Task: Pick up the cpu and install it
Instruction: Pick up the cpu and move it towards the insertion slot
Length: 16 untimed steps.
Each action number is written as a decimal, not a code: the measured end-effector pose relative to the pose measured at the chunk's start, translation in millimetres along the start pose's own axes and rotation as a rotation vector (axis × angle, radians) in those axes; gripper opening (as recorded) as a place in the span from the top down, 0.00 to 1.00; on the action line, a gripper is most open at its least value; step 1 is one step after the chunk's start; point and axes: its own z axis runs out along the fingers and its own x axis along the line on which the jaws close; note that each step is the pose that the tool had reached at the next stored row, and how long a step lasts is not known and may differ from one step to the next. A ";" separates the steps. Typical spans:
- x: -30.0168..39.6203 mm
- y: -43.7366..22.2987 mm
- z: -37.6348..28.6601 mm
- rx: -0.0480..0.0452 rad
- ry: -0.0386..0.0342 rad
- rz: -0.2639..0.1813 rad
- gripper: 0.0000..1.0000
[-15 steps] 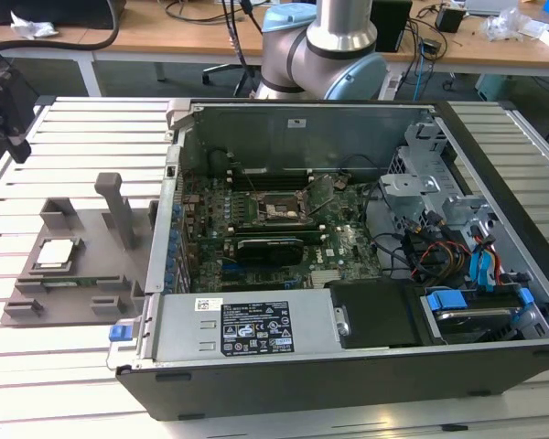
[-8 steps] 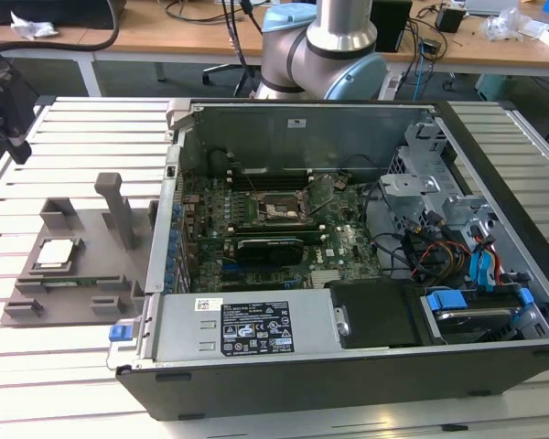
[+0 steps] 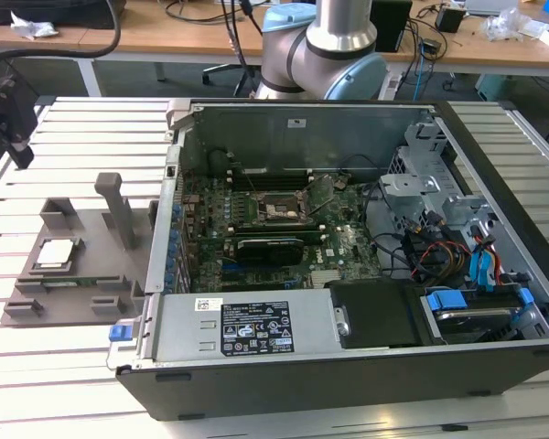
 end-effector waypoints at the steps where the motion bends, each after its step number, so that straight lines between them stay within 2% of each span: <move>1: 0.0 0.0 1.1 0.0004 0.0001 0.000 0.34; 4: 0.2 -0.1 5.5 0.0034 -0.0001 0.000 0.34; 8: 0.0 -0.2 7.6 0.0140 -0.0009 -0.003 0.34; 16: 0.1 -0.2 10.0 0.0156 -0.0009 -0.008 0.34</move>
